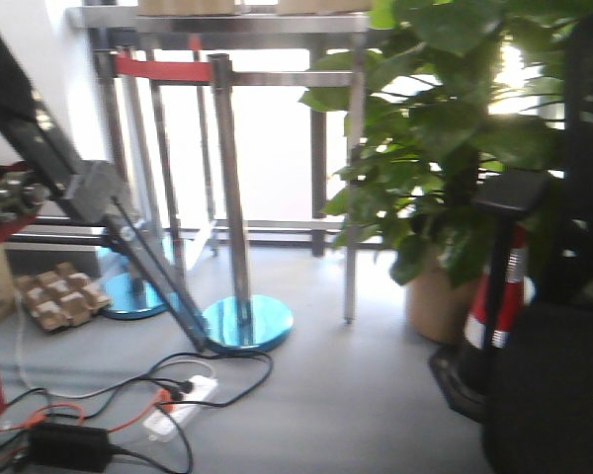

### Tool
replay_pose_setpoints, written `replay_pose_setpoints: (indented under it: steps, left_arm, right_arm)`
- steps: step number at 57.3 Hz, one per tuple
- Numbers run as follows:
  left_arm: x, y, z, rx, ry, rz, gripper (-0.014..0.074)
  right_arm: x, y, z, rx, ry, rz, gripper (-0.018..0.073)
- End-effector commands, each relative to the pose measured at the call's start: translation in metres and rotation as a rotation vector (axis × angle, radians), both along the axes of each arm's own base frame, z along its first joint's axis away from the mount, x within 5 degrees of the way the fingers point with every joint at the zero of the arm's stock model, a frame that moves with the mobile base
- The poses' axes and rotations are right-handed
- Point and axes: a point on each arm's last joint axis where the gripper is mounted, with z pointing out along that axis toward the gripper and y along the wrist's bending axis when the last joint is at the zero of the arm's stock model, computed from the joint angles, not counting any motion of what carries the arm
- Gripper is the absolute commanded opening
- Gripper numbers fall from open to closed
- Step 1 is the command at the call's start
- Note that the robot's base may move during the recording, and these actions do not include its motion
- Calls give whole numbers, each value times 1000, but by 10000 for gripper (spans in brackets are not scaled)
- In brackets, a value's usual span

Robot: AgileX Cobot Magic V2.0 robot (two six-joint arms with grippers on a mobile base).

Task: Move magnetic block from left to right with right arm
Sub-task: 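Drive toward the plant and chair, keeping the cube in the right gripper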

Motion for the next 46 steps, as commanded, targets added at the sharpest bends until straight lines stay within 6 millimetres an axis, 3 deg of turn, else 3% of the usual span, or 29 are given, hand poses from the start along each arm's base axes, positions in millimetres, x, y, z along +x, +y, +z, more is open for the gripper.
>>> replay_pose_setpoints:
  steps: [1,46]
  left_arm:
    - [-1,0,5,-5,-79,2,-126]
    - [-1,0,5,-5,-79,2,-126]
  right_arm:
    - [0,-1,17,-2,-107,-11,356]
    - [0,-1,17,-2,-107,-11,356]
